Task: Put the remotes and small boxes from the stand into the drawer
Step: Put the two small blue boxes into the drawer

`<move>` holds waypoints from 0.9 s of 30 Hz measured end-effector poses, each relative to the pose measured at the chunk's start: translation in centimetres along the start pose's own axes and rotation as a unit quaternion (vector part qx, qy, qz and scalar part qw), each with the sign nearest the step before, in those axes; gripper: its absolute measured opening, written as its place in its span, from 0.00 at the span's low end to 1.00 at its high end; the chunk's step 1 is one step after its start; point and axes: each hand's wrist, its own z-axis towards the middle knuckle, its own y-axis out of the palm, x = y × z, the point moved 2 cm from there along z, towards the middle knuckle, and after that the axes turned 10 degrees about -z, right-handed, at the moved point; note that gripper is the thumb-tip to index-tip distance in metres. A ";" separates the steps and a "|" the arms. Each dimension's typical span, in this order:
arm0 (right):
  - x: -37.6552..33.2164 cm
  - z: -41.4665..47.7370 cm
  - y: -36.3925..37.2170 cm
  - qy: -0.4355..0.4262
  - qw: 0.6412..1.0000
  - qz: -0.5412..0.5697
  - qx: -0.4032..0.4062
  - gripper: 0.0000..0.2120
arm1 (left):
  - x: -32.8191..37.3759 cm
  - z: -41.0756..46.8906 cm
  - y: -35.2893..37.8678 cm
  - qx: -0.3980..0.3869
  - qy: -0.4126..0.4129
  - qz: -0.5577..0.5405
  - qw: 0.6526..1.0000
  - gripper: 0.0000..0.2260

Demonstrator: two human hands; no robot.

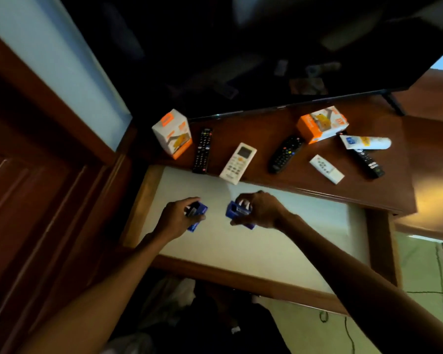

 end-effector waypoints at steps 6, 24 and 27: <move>-4.8 3.7 12.0 0.104 0.990 0.036 -0.093 0.32 | -7.7 0.6 -0.6 -0.035 -0.059 0.045 0.997 0.28; -7.0 7.5 17.5 0.112 0.981 0.137 -0.075 0.42 | -13.4 1.9 -3.9 -0.214 -0.032 0.222 0.951 0.37; -8.2 7.8 18.0 0.108 0.976 0.187 -0.040 0.42 | -13.1 1.7 -4.4 -0.206 -0.017 0.254 0.945 0.37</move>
